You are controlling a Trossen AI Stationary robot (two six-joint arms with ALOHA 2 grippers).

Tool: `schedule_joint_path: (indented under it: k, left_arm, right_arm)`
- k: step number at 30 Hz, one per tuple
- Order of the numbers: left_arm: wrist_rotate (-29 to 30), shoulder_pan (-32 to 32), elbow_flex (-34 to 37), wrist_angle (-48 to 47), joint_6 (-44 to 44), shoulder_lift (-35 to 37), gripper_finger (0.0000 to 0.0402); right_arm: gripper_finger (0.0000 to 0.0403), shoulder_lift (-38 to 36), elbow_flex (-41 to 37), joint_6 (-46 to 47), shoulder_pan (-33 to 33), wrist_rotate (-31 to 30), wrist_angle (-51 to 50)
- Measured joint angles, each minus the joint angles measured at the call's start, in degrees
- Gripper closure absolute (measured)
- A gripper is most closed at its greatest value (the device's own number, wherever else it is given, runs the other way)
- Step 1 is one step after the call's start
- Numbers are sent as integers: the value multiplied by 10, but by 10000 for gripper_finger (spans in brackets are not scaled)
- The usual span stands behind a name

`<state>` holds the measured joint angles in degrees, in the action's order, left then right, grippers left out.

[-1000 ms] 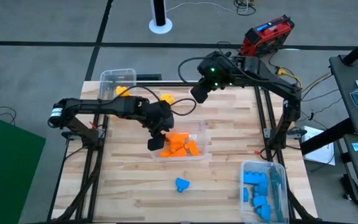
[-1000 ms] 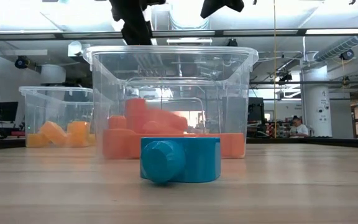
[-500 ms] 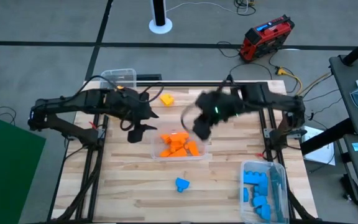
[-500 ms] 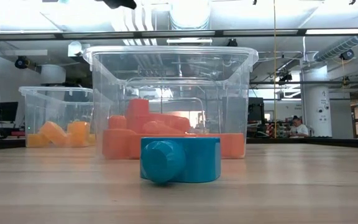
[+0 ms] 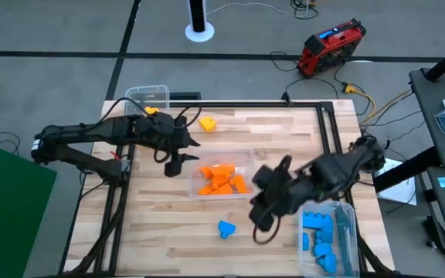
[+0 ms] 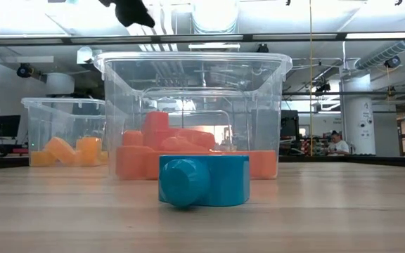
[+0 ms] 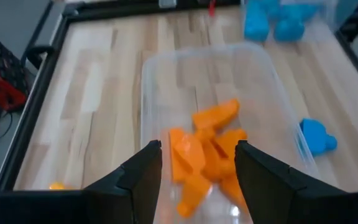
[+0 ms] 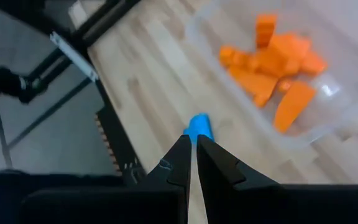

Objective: Sort blocks
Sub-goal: Put the blue game piece into the bottom right transparent bin

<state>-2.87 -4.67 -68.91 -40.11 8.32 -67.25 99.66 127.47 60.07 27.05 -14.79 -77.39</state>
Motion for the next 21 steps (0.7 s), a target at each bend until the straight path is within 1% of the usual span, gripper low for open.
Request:
schedule_joint_path:
  k: [4,7,10,14,16,17,19,21]
  left_arm:
    - [0,0,9,63,-37,-9,227]
    - [0,0,4,75,-63,-15,228]
    - [0,0,-11,75,-54,-17,228]
    - [7,-1,-40,75,-20,-17,229]
    - [12,-1,-55,76,5,-16,229]
    - [14,-1,-61,75,18,-14,229]
    - [14,-2,-71,78,40,-11,229]
    - [14,-3,-77,80,50,-8,229]
  right_arm:
    - [385,33,-2,10,29,29,1]
    - [385,59,-2,21,49,51,3]
    - [385,87,-2,17,62,63,6]
    - [385,127,-2,13,64,60,12]
    - [383,145,-2,-17,64,59,23]
    - [379,154,-2,-49,64,57,29]
    - [366,174,-2,-119,64,51,36]
    - [347,198,-2,-151,64,42,39]
